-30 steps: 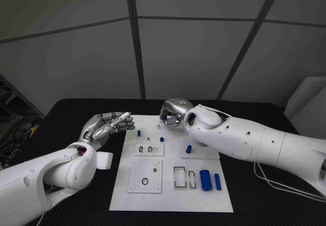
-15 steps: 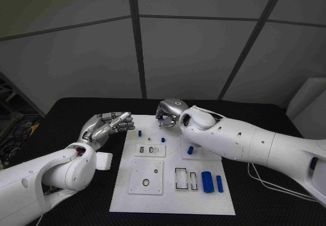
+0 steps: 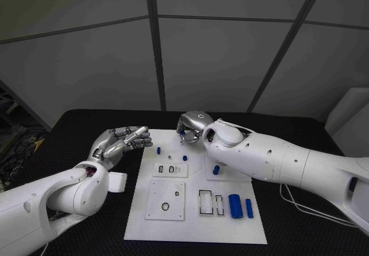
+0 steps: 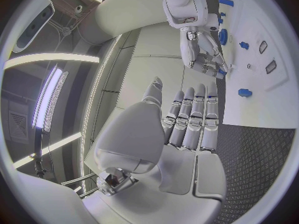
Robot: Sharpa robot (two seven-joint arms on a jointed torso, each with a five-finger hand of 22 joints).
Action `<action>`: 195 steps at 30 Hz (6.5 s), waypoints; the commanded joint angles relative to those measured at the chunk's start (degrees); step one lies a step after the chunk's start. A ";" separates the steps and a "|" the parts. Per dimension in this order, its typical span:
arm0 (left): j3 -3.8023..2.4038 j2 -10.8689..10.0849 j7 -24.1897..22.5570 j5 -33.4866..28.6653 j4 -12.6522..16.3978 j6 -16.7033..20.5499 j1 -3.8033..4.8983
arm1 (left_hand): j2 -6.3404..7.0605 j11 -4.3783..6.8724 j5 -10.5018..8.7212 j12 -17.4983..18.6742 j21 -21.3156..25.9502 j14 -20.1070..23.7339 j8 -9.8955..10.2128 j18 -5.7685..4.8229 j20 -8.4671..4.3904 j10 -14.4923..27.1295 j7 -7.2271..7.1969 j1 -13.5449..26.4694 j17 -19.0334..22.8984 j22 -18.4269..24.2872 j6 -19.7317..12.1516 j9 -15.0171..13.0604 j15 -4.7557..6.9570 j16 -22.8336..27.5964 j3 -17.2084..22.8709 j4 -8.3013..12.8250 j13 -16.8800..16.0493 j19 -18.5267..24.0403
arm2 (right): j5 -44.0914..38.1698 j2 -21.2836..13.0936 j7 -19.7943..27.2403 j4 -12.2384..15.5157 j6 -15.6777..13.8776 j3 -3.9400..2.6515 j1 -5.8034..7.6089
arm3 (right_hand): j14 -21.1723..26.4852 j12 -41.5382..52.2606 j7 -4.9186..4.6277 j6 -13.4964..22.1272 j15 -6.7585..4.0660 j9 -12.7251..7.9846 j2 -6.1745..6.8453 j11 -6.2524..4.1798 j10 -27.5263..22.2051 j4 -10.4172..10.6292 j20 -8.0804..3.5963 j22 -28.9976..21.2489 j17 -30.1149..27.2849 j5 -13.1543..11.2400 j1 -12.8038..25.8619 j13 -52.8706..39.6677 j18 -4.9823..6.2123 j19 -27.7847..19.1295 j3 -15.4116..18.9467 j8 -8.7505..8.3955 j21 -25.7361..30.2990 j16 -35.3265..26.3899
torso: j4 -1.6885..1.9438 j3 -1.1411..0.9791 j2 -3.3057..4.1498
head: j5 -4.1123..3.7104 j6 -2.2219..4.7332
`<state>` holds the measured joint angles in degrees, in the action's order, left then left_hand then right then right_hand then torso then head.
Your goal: Assemble the parts on the task board
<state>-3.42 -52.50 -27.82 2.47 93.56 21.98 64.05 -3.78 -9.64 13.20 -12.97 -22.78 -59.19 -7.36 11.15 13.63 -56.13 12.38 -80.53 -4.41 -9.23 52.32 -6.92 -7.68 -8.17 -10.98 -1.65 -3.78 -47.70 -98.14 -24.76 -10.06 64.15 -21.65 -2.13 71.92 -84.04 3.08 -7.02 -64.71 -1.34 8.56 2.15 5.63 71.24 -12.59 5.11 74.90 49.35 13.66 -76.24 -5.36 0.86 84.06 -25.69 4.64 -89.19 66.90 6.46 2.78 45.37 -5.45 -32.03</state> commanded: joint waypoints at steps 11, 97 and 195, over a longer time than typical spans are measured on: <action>-0.08 -0.01 0.09 0.38 -0.01 -0.89 0.11 | -0.46 -0.19 -0.25 0.25 0.18 -0.01 0.39 -0.78 0.35 -0.22 0.20 0.33 0.07 0.05 0.31 0.08 -0.27 0.19 -0.34 0.13 0.06 0.15 | -4.01 -0.75 -3.04 0.51 0.85 0.03 0.04 | 0.22 0.40 -0.24 0.18 -0.13 0.10 0.31 -2.27 2.01 0.04 -0.23 13.48 -0.06 -0.25 -0.34 -2.04 -0.48 4.88 -0.49 -0.30 -0.16 0.31 | -0.01 0.00 0.10 | 0.06 -0.09; -0.04 -0.05 0.36 0.37 -2.30 -2.43 0.09 | -0.63 -0.24 -0.52 0.63 0.24 -0.05 0.71 -0.78 0.40 -0.20 0.21 0.35 0.11 0.21 0.33 0.12 -0.33 0.56 -0.66 0.52 0.06 0.14 | 16.95 -19.79 -8.87 14.24 9.62 -4.29 -0.52 | -3.50 72.37 0.18 12.56 -0.95 3.13 9.51 -3.69 12.05 23.29 -1.03 15.10 27.73 -6.32 0.07 -70.62 -0.86 5.94 14.34 -0.92 -0.81 17.83 | -1.86 -0.97 -0.99 | -1.40 -0.24; -0.04 0.02 0.91 0.37 -2.48 -3.02 -0.01 | -0.91 -0.20 -0.59 0.86 0.29 -0.10 0.92 -0.77 0.41 -0.38 0.15 0.35 0.13 0.34 0.49 0.13 -0.33 0.87 -0.88 0.85 0.03 0.11 | -2.84 -15.40 -13.90 22.16 2.29 -3.84 -3.06 | -3.82 78.27 1.81 4.44 -2.08 7.37 6.78 -5.09 14.52 24.09 -2.05 15.10 30.28 1.31 -0.80 -76.82 -0.86 5.94 12.37 0.68 -0.81 18.82 | -1.80 -1.00 -1.04 | -0.94 -0.99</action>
<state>-3.41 -52.44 -26.69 2.52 90.99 19.68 63.99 -4.25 -9.64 13.00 -12.30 -22.78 -59.19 -6.70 11.15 13.63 -56.13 12.58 -80.07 -4.33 -8.94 52.52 -6.89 -7.67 -7.67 -11.69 -0.94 -3.78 -47.70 -99.22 -40.41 -23.81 86.32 -18.06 -6.13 68.74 -84.04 81.15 -5.22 -59.84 -3.19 15.88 9.09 0.80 84.04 11.46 3.46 74.90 74.91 14.76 -76.84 -74.92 0.87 84.06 -13.01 5.14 -89.85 85.53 4.61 1.76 44.25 -6.48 -33.01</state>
